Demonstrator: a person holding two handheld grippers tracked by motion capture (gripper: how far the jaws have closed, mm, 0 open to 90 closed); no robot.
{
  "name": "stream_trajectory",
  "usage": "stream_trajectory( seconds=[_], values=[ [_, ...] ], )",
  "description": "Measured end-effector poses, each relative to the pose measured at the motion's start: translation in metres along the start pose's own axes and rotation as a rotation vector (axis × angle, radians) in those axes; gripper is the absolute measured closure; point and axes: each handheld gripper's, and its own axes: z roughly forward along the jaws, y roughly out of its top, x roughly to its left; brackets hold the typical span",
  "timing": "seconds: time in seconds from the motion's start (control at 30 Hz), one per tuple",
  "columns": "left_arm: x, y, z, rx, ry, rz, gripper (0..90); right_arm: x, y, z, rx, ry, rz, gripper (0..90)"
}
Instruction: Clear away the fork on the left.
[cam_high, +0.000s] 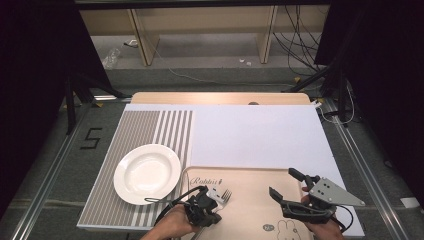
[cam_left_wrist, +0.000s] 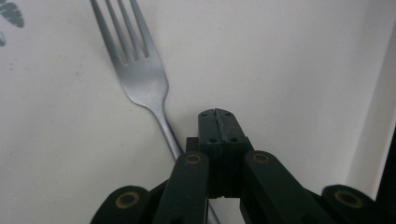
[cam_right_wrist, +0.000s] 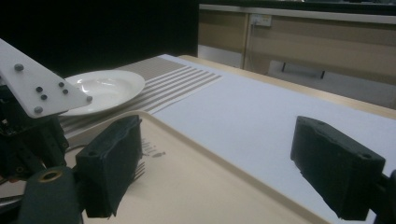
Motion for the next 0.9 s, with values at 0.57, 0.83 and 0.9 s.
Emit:
stream_trajectory(
  seconds=[0.57,0.83,0.9],
  values=[
    [0.017,-0.011,-0.010,-0.016,0.041,-0.058,89.6,0.000,0.000,0.000,0.003,0.000,0.003,17.3],
    [0.024,-0.017,-0.015,-0.026,0.059,-0.082,89.6,0.000,0.000,0.000,0.000,0.000,-0.001,17.4],
    [0.026,-0.019,-0.016,-0.031,0.059,-0.090,89.6,0.000,0.000,0.000,-0.001,0.001,-0.001,17.4]
  ],
)
